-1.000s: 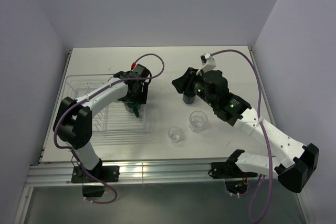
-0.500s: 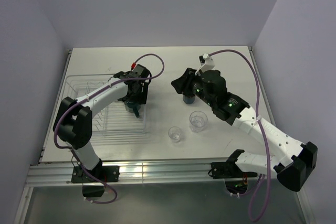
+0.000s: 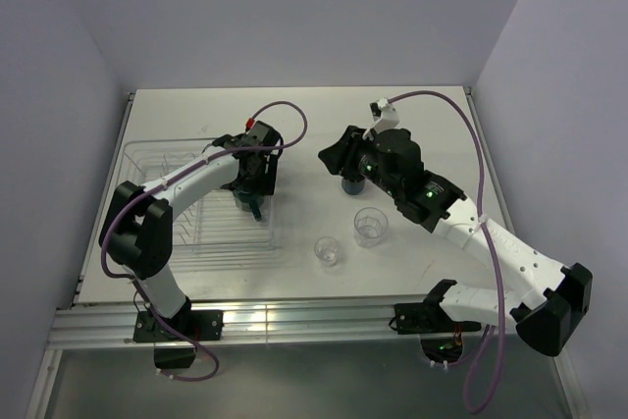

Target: Load the cups into the dish rack

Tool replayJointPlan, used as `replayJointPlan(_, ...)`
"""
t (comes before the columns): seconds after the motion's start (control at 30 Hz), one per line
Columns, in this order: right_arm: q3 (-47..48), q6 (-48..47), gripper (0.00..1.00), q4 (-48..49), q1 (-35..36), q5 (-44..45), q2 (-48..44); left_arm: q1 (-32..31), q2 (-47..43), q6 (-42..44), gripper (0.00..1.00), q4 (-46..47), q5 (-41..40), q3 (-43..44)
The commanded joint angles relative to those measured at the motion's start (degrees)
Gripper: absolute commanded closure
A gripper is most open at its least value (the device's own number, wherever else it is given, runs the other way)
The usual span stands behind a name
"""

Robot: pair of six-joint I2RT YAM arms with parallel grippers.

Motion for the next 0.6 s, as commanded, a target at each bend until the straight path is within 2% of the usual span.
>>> replayJointPlan(0.0, 2.9, -0.7, 0.53, 0.4, 0.3, 0.2, 0.2, -0.3, -2.4, -0.4, 0.25, 3.2, 0.6, 0.2)
replayJointPlan(0.17, 3.2, -0.9, 0.5, 0.1, 0.5, 0.3, 0.6, -0.3, -2.9, -0.6, 0.22, 3.2, 0.2, -0.2)
replayJointPlan(0.2, 3.3, -0.9, 0.5, 0.2, 0.6, 0.3, 0.8, -0.2, -3.0, -0.6, 0.02, 3.2, 0.3, -0.2)
replayJointPlan(0.23, 3.3, -0.9, 0.49, 0.2, 0.6, 0.3, 0.8, -0.3, -3.0, -0.6, 0.01, 3.2, 0.2, -0.3)
replayJointPlan(0.57, 4.1, -1.3, 0.46, -0.3, 0.9, 0.6, 1.6, -0.2, -4.5, -0.8, 0.02, 2.5, 0.2, -0.3)
